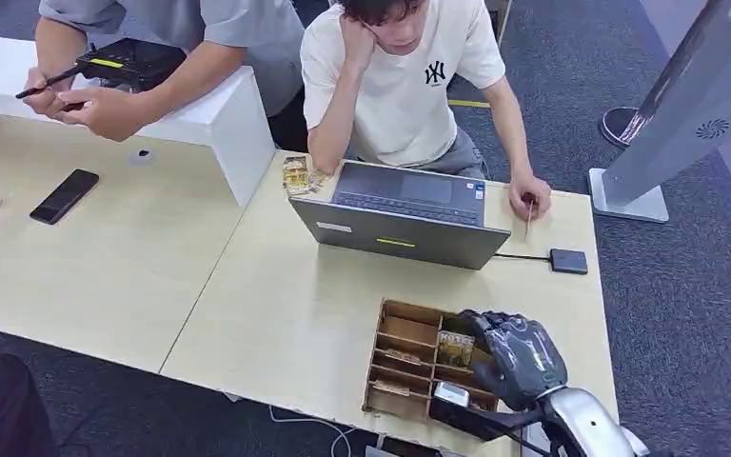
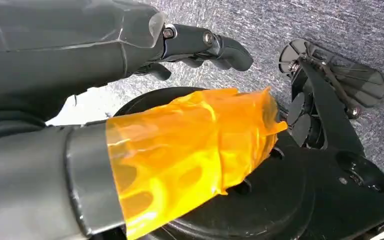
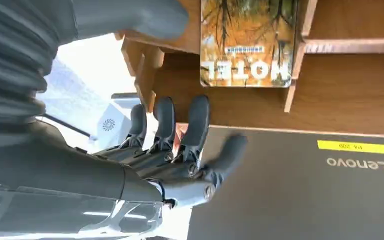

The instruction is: Pass the card to the sensor for recognition and then transmit it.

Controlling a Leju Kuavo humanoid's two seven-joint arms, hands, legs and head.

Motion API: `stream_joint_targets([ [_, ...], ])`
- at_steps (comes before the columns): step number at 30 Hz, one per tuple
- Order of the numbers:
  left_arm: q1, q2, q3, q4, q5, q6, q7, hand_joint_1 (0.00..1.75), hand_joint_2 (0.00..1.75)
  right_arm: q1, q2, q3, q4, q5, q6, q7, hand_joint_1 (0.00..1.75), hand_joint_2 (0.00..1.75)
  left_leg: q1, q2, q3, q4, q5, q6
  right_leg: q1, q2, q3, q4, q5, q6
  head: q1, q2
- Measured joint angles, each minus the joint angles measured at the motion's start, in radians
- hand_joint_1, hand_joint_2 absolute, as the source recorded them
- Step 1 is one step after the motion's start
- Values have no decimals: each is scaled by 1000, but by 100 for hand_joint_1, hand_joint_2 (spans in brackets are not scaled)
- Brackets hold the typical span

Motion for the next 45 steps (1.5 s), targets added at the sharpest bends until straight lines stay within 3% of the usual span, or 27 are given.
stream_joint_targets([
  [13,0,0,0,0,3,0,-6,0,0,-4,0,-1,-6,-7,-5,0,56,175,0,0,0,0,0,0,0,0,0,0,0,0,0,0],
  [18,1,0,0,0,5,0,-8,0,0,-6,0,-5,-16,-10,-14,0,89,175,0,0,0,0,0,0,0,0,0,0,0,0,0,0],
  [20,1,0,0,0,5,0,-9,0,0,-8,0,-7,-22,-17,-18,-3,91,175,0,0,0,0,0,0,0,0,0,0,0,0,0,0],
  [21,1,0,0,0,5,0,-10,0,0,-8,0,-8,-27,-21,-19,-5,108,175,0,0,0,0,0,0,0,0,0,0,0,0,0,0],
  [25,1,0,0,0,7,-2,-13,0,0,-10,0,-8,-47,-45,-19,-19,122,175,0,0,0,0,0,0,0,0,0,0,0,0,0,0],
  [29,1,0,0,0,9,-2,-16,0,0,-11,0,-9,-72,-70,-20,-37,115,175,0,0,0,0,0,0,0,0,0,0,0,0,0,0],
  [30,1,0,0,0,10,-2,-16,0,0,-11,0,-9,-79,-77,-20,-40,106,175,0,0,0,0,0,0,0,0,0,0,0,0,0,0],
  [35,1,0,0,0,11,-2,-16,0,0,-11,0,-9,-111,-118,-13,-62,103,175,0,0,0,0,0,0,0,0,0,0,0,0,0,0],
  [36,1,0,0,0,10,-3,-16,0,0,-11,0,-9,-115,-126,-7,-70,89,175,0,0,0,0,0,0,0,0,0,0,0,0,0,0],
  [45,1,1,0,0,4,-4,-16,0,0,-20,3,25,-119,-184,31,-114,79,175,0,0,0,0,0,0,0,0,0,0,0,0,0,0],
])
